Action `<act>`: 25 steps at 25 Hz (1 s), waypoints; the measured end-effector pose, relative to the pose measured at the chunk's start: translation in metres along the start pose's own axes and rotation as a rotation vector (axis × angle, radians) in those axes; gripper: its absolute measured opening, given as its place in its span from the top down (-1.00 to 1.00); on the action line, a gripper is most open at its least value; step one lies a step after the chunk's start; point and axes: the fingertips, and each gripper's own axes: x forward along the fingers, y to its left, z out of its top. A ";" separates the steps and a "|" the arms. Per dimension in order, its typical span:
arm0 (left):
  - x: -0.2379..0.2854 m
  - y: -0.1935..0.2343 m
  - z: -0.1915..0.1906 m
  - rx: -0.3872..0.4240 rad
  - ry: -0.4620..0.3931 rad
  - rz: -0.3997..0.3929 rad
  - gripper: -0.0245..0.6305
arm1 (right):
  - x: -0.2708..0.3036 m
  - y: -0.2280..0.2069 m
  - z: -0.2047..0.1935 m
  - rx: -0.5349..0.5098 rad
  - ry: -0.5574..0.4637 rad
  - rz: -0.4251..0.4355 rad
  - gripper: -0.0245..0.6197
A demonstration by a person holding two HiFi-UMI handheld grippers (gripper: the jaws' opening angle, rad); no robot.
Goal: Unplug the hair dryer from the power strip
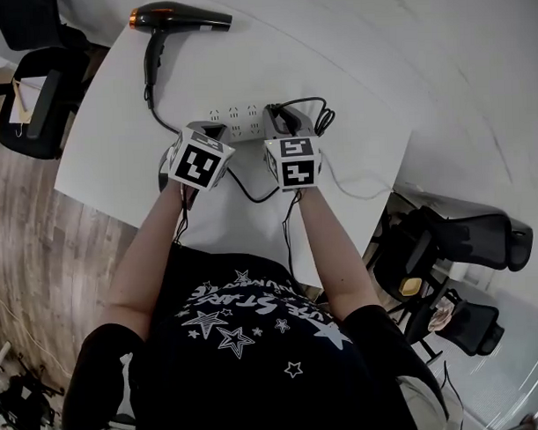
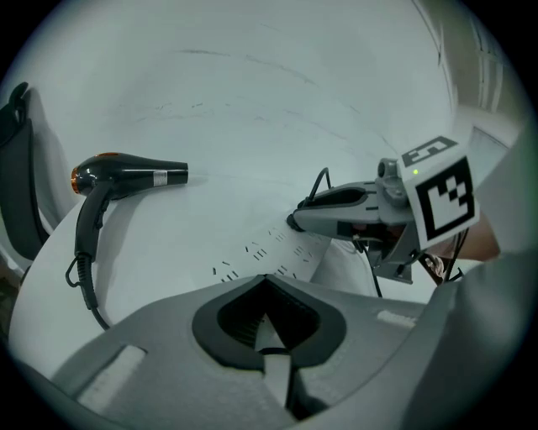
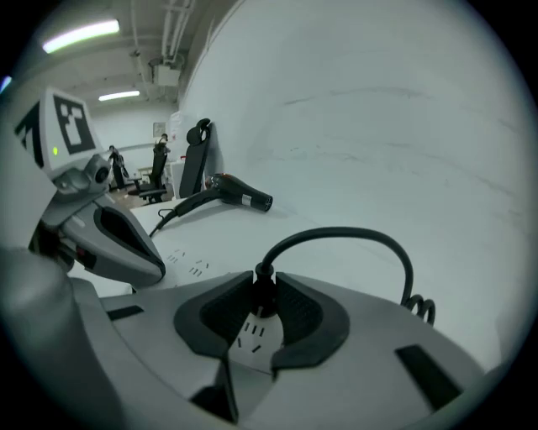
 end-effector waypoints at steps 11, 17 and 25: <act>-0.002 -0.002 -0.001 0.004 0.004 -0.006 0.90 | 0.000 0.002 0.000 -0.113 0.062 -0.042 0.64; -0.002 -0.001 -0.002 -0.011 -0.002 0.006 0.90 | -0.001 -0.006 -0.003 0.229 0.048 0.092 0.64; -0.002 -0.001 0.000 0.013 -0.002 0.009 0.90 | -0.004 -0.004 0.001 0.091 0.038 0.026 0.66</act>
